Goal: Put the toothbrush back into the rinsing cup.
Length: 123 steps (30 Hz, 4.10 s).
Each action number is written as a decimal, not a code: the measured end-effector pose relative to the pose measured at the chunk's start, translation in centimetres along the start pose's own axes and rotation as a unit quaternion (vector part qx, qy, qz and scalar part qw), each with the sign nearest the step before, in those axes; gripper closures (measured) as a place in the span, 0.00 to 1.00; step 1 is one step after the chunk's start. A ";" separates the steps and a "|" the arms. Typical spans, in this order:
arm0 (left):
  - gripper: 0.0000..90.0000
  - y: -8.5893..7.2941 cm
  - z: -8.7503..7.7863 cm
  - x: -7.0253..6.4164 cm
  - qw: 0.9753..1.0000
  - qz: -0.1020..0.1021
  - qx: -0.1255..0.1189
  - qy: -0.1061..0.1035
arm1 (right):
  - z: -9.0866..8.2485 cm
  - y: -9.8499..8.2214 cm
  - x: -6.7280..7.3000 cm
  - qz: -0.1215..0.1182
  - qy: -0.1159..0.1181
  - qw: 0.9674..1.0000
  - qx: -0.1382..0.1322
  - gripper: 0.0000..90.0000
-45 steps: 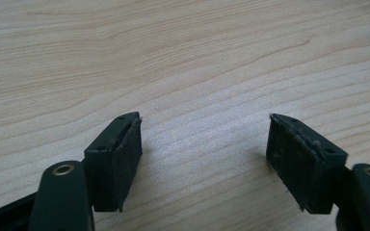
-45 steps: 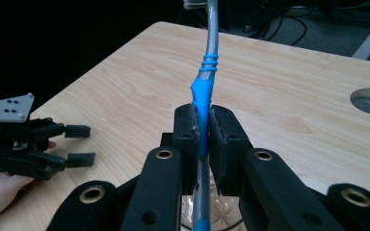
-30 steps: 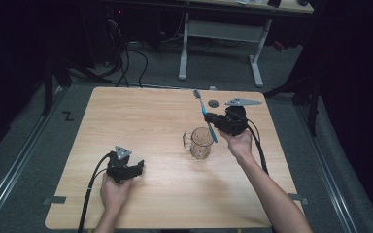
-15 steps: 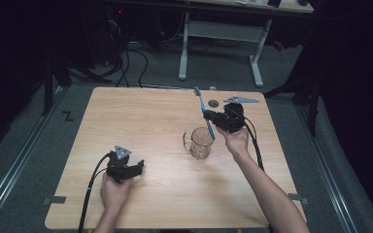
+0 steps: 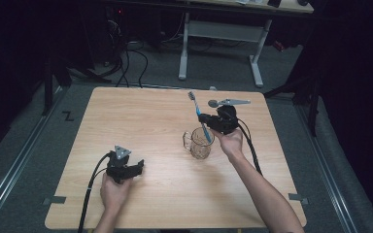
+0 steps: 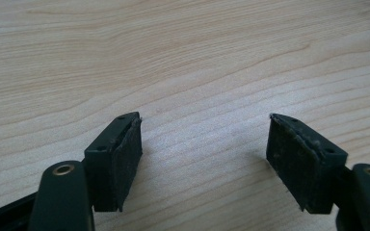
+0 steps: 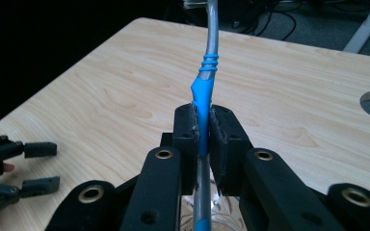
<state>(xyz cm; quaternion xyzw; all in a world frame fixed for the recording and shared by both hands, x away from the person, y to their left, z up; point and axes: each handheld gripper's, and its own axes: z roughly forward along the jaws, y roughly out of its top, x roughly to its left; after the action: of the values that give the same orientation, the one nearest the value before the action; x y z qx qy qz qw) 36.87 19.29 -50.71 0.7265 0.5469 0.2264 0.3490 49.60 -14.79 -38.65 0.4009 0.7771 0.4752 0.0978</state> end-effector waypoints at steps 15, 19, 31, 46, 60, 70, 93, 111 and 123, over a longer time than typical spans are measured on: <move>0.32 0.0 0.0 -0.1 1.000 0.001 0.000 0.002 | 0.3 -1.3 -0.1 -0.005 -0.001 1.000 0.013 0.91; 0.32 0.0 0.0 -0.1 1.000 0.001 0.000 0.003 | 0.1 -1.3 -0.3 -0.007 0.000 1.000 0.015 0.94; 0.32 0.0 0.0 -0.1 1.000 0.002 0.001 0.004 | -0.2 -1.9 0.2 -0.019 -0.001 0.999 0.029 0.99; 0.33 0.0 0.0 -0.1 1.000 0.003 0.001 0.005 | -2.3 -2.8 0.1 -0.039 -0.010 0.999 0.018 0.91; 0.33 0.0 0.0 -0.1 1.000 0.002 0.001 0.005 | -5.0 -2.5 0.4 -0.060 -0.019 0.998 0.001 0.78; 0.33 0.0 0.0 -0.2 1.000 0.002 0.001 0.005 | -7.1 -2.5 0.0 -0.049 -0.018 0.999 -0.015 0.78; 0.33 0.0 0.0 -0.2 1.000 0.002 0.001 0.007 | -11.1 -3.2 -1.0 -0.023 -0.022 0.998 -0.045 0.75; 0.33 0.0 0.0 -0.2 1.000 0.002 0.001 0.007 | -12.9 -5.6 -2.7 0.010 -0.035 0.998 -0.054 0.74; 0.33 0.0 0.0 -0.1 1.000 0.001 0.001 0.006 | -13.5 -6.7 -3.0 0.020 -0.037 0.997 -0.066 0.73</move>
<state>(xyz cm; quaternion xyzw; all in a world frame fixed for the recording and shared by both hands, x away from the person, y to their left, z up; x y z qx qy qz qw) 36.84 19.16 -50.72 0.7261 0.5483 0.2308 0.3447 40.80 -27.34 -37.65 0.4264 0.7317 0.5121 0.1436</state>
